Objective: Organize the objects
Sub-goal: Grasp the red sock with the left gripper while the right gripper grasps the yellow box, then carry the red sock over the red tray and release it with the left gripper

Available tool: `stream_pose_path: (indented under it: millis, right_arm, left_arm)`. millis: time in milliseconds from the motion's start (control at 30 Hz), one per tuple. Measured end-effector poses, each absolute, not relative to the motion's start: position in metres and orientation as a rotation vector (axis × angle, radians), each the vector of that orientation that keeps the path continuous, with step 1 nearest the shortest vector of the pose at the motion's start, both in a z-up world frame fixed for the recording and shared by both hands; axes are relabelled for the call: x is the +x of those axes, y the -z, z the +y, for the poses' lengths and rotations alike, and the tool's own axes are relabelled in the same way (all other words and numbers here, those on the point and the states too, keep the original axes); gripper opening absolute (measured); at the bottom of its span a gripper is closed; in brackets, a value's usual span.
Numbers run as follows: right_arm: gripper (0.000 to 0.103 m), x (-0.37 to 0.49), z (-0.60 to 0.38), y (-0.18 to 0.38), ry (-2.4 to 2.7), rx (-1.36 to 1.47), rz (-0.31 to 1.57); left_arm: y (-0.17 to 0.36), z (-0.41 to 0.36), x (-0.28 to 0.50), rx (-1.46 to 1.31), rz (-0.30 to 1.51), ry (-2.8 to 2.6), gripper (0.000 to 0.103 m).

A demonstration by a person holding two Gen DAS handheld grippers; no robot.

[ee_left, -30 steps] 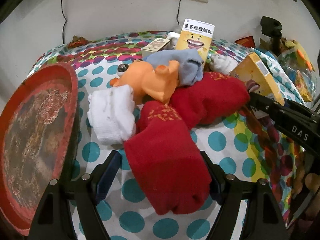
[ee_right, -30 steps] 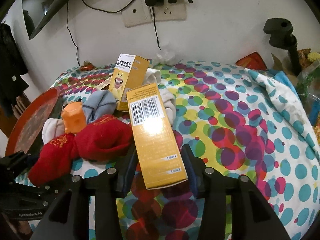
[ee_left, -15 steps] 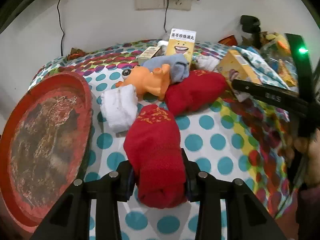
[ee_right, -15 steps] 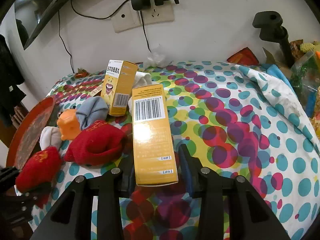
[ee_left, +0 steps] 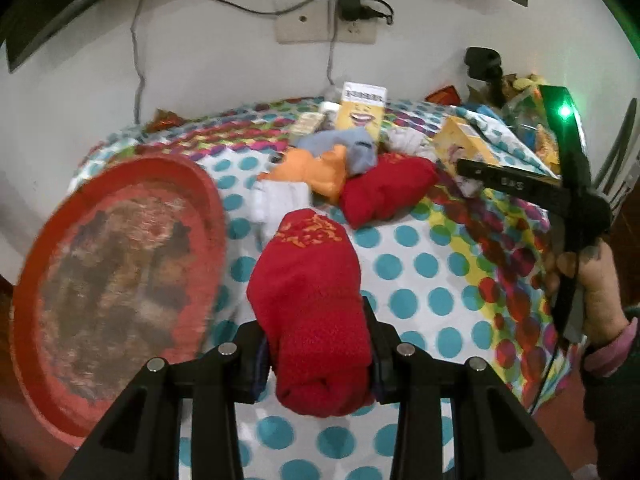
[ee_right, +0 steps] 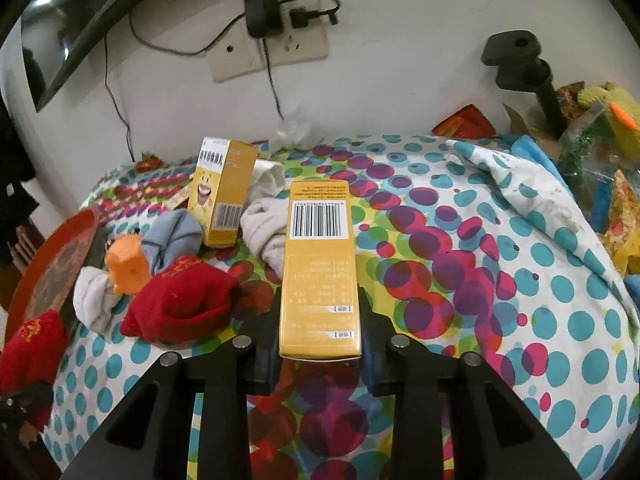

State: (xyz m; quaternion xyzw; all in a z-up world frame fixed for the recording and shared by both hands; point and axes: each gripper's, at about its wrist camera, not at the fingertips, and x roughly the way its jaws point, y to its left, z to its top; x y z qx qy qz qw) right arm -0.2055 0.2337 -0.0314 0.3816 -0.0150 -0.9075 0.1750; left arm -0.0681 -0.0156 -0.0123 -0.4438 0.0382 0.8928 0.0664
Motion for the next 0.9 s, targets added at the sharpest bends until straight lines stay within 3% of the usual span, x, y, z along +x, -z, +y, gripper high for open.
stream_pose_path:
  millis: [233, 900]
  right_arm:
    - [0.029, -0.204, 0.243, 0.029, 2.605, 1.060, -0.108]
    - [0.029, -0.206, 0.238, 0.032, 2.675, 1.106, -0.020]
  left_arm:
    - [-0.002, -0.051, -0.063, -1.322, 0.086, -2.766, 0.038]
    - [0.018, -0.213, -0.065, -1.588, -0.023, -2.969, 0.038]
